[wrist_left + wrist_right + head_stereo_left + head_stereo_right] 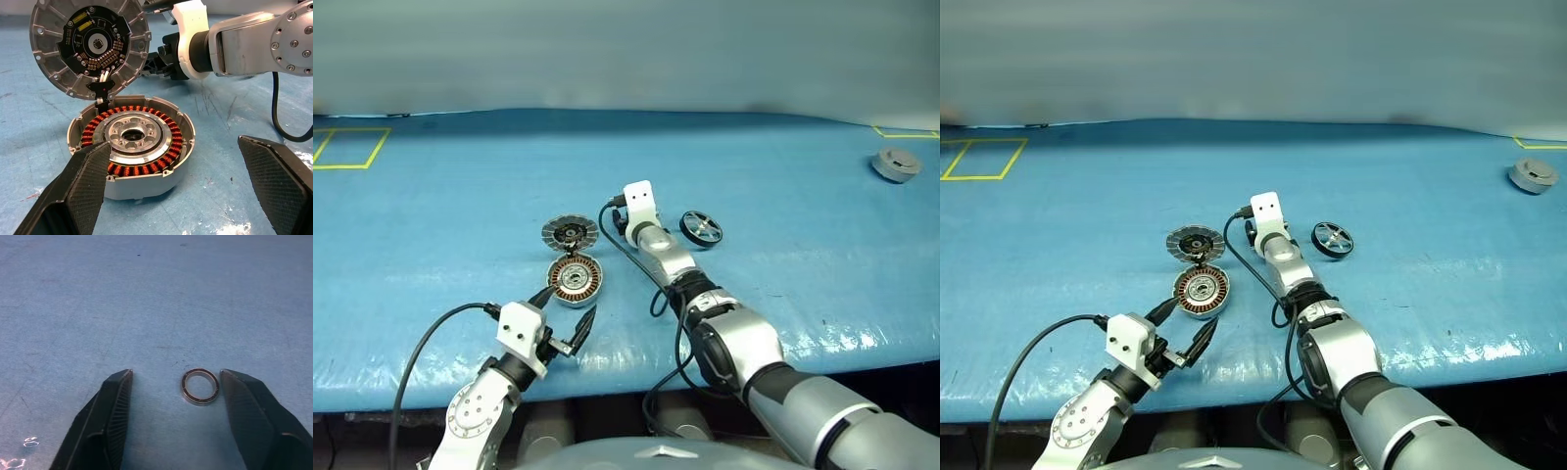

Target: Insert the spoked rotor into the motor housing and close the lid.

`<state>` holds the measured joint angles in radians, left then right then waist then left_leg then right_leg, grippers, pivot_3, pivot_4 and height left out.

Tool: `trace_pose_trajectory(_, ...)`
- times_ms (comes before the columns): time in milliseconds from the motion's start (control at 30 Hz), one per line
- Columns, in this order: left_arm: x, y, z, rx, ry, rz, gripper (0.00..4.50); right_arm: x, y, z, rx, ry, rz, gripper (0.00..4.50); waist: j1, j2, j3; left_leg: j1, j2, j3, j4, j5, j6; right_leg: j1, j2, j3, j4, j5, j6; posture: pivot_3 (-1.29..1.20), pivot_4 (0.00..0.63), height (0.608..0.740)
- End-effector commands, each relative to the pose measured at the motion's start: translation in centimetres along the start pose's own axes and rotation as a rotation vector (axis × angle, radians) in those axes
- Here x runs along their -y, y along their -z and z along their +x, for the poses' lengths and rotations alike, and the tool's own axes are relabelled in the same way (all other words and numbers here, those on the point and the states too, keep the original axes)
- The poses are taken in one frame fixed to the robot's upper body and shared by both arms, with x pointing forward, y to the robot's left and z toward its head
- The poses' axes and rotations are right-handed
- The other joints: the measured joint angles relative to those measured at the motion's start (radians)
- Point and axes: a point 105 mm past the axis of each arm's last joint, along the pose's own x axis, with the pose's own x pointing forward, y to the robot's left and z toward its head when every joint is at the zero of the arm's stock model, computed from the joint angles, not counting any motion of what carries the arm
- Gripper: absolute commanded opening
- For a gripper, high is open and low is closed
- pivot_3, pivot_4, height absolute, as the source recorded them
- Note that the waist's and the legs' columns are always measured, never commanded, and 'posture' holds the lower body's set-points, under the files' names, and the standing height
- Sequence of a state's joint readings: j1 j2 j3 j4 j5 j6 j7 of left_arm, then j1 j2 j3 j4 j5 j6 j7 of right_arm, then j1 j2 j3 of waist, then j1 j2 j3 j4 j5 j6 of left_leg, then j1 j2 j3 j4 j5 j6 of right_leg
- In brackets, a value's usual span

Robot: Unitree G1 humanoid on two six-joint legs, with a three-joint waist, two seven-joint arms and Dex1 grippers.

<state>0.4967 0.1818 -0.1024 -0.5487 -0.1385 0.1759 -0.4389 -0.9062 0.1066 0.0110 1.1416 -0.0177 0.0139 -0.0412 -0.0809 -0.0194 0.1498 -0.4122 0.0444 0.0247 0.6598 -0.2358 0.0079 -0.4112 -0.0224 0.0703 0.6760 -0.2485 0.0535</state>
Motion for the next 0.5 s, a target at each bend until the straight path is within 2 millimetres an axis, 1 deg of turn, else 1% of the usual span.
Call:
trace_pose_trajectory(33,0.1,-0.6,-0.1,0.037,-0.004,-0.001,4.50,0.4,0.8,0.0,-0.030,0.011,-0.014,1.88,0.001,0.000,0.000,0.000,0.000,0.000,0.000,0.000,0.000,0.000,0.000,0.000,0.000,0.000,0.000,0.00,0.150,0.740)
trace_pose_trajectory(100,0.1,-0.5,-0.1,0.039,-0.006,-0.004,4.50,0.6,1.0,0.0,-0.036,0.016,-0.015,1.20,0.002,0.000,0.000,0.000,0.000,0.000,0.000,0.000,0.000,0.000,-0.001,0.000,0.000,0.000,0.000,0.00,0.150,0.740)
trace_pose_trajectory(167,0.1,-0.5,-0.1,0.038,-0.004,-0.005,4.50,0.9,1.4,-0.1,-0.044,0.023,-0.015,0.66,0.002,0.000,0.000,0.000,0.000,0.000,0.000,0.000,0.000,0.000,-0.001,0.000,0.000,0.000,0.000,0.00,0.150,0.740)
trace_pose_trajectory(300,0.1,-0.4,0.0,0.035,0.003,0.003,4.50,1.4,2.8,-0.5,-0.066,0.017,-0.027,0.66,0.005,0.000,-0.001,0.000,0.000,0.000,0.000,0.000,0.000,0.001,-0.001,0.000,0.000,0.000,0.000,0.00,0.150,0.740)
trace_pose_trajectory(367,0.0,-0.2,-0.1,0.021,0.009,0.025,4.50,1.5,4.0,-1.0,-0.079,-0.004,-0.042,0.66,0.006,0.000,-0.001,0.000,-0.001,0.000,0.000,0.000,0.000,0.001,-0.001,0.000,-0.001,0.000,0.000,0.00,0.150,0.740)
trace_pose_trajectory(433,-0.3,0.2,-0.3,0.006,-0.006,0.051,4.50,1.4,5.2,-2.0,-0.081,-0.052,-0.057,0.66,0.009,0.000,-0.003,0.001,0.000,-0.001,0.000,0.000,0.000,0.002,-0.001,-0.001,-0.001,-0.001,0.000,0.00,0.150,0.740)
trace_pose_trajectory(500,-0.7,0.5,-0.6,-0.005,-0.026,0.072,4.50,1.0,5.8,-3.6,-0.062,-0.117,-0.068,0.66,0.015,0.000,-0.006,0.001,0.000,-0.002,-0.002,0.000,0.000,0.002,-0.001,-0.001,-0.003,-0.001,0.000,0.00,0.150,0.740)
